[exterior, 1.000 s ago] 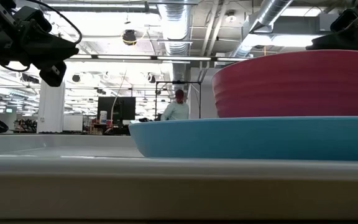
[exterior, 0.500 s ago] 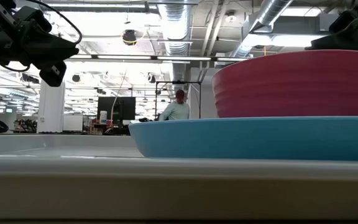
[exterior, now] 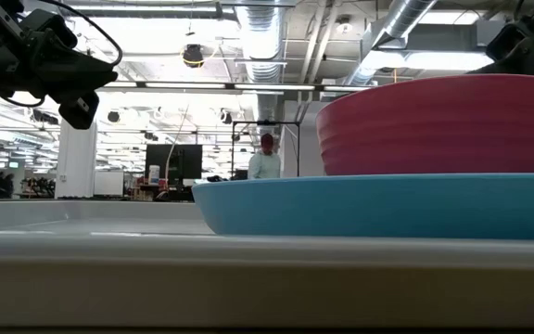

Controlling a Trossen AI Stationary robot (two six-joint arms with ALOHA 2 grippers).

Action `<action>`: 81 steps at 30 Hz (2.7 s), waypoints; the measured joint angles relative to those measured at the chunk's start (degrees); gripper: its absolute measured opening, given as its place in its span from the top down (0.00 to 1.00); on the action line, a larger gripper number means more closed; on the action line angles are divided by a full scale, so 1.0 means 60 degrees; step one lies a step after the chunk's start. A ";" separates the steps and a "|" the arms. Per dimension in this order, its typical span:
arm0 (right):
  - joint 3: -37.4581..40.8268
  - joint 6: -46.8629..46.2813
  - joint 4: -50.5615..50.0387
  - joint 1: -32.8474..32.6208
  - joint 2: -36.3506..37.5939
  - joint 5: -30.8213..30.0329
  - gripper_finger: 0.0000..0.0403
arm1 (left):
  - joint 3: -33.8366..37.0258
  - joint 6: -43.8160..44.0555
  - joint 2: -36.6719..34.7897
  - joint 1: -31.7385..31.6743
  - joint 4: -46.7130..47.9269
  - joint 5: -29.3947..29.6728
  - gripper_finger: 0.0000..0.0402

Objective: Set up tray
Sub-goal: Put the black napkin on the gray serving tray to the left of the blue plate

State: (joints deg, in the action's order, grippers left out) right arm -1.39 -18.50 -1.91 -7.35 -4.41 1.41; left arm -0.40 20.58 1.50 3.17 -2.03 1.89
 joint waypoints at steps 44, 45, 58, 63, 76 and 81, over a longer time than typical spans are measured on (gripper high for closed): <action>0.0000 0.0001 0.0009 0.0000 -0.0200 0.0004 0.87 | 0.0001 -0.0001 0.0000 -0.0001 0.0001 0.0000 0.91; 0.0000 0.0001 0.0010 0.0000 -0.0200 0.0004 0.87 | 0.0003 0.0000 0.0000 -0.0001 -0.0001 0.0000 0.91; 0.0000 0.0000 0.0011 0.0000 -0.0200 0.0004 0.87 | 0.0003 0.0000 0.0000 0.0000 0.0000 0.0000 0.91; 0.0000 0.0001 0.0011 0.0002 -0.0200 0.0004 0.87 | 0.0000 0.0000 -0.0001 0.0001 0.0001 0.0000 0.91; 0.0000 0.0002 0.0011 0.0000 -0.0196 0.0004 0.87 | 0.0001 0.0003 -0.0002 -0.0001 0.0001 0.0002 0.91; 0.0000 0.0000 0.0011 0.0000 -0.0196 0.0004 0.87 | 0.0001 0.1662 -0.0004 0.0002 -0.0002 0.0003 0.91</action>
State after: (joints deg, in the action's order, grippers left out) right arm -1.39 -18.50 -1.85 -7.35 -5.59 1.43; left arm -0.40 30.55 1.48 3.18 -2.04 1.91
